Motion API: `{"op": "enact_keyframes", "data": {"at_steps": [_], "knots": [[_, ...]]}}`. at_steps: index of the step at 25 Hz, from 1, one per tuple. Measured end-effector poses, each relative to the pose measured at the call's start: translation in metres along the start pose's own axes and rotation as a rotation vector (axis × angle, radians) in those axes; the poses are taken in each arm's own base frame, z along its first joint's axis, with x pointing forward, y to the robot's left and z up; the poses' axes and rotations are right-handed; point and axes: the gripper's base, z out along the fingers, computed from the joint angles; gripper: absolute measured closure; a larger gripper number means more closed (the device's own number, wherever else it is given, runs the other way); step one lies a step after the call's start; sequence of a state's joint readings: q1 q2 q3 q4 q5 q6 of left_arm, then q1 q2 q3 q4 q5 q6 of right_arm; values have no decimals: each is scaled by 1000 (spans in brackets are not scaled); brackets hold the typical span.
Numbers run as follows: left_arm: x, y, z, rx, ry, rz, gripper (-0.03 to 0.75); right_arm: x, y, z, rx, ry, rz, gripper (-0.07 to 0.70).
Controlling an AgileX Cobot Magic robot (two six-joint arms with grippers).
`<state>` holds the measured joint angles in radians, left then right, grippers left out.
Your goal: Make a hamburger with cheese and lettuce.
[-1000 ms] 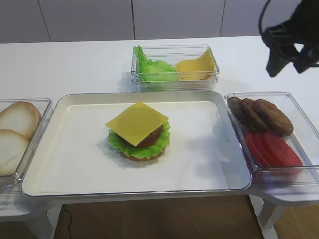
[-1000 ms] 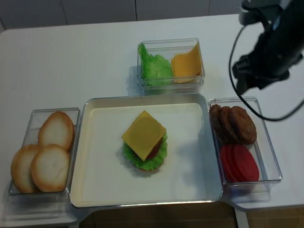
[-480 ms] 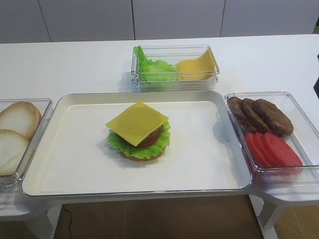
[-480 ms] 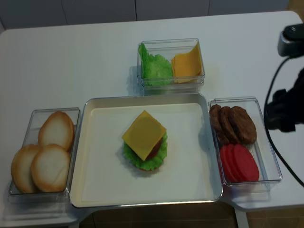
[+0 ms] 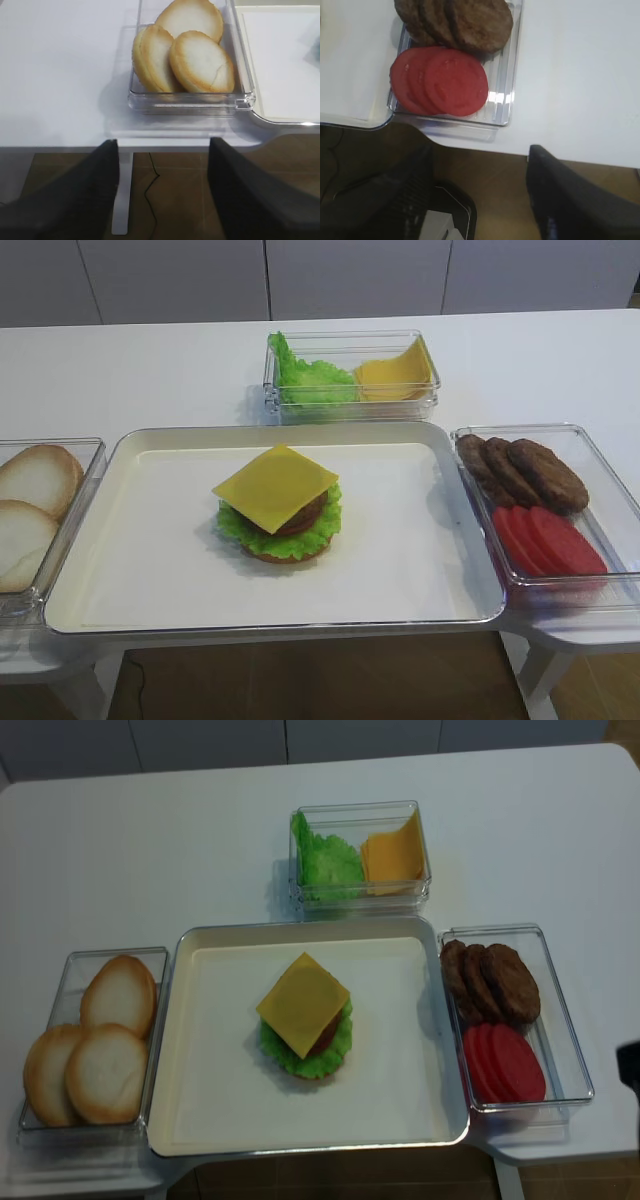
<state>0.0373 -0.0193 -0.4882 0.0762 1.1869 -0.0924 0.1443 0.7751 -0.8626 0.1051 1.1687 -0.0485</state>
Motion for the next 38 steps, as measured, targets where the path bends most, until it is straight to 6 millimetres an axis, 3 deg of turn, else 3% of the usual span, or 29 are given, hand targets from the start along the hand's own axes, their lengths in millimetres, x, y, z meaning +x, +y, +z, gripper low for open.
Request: {"op": "enact_keyframes", "data": {"at_steps": [9, 23, 30, 38], "knots": [[0, 0, 0, 0, 0, 0, 298, 54, 4, -31, -2, -126, -12, 174], [0, 0, 0, 0, 0, 0, 298, 118, 6, -54, -1, -350, -38, 178], [0, 0, 0, 0, 0, 0, 298, 149, 5, -43, -1, -421, -29, 179], [0, 0, 0, 0, 0, 0, 298, 153, -1, -18, 44, -366, -3, 179]]}}
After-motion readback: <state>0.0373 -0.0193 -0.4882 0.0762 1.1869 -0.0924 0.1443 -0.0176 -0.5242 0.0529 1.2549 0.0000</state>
